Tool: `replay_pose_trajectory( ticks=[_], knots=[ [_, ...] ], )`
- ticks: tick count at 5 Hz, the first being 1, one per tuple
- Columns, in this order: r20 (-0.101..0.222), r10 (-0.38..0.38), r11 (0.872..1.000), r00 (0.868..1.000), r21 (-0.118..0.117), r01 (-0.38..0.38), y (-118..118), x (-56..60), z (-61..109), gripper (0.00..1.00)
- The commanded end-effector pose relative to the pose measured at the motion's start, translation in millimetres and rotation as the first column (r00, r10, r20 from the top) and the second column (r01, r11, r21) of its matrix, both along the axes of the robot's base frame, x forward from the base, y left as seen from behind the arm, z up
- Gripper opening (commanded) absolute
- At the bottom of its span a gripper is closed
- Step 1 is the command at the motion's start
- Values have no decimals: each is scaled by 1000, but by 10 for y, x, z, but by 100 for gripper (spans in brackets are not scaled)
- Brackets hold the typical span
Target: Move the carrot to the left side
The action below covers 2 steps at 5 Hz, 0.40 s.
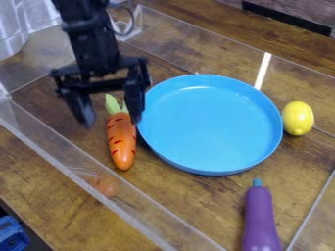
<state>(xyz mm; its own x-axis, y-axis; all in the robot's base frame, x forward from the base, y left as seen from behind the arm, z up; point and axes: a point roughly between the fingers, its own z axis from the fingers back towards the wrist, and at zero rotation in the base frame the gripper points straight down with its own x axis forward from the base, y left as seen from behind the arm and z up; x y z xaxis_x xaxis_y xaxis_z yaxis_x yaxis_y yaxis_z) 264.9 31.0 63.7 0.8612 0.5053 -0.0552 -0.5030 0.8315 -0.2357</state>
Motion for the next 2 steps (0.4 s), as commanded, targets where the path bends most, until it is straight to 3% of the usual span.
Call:
replay_pose_trajectory(
  ticks=[1, 2],
  knots=[
    [47, 12, 1000, 999, 3, -12, -94, -58, 34, 100],
    [51, -15, 1000, 999, 9, 15, -135, -69, 41, 100]
  ],
)
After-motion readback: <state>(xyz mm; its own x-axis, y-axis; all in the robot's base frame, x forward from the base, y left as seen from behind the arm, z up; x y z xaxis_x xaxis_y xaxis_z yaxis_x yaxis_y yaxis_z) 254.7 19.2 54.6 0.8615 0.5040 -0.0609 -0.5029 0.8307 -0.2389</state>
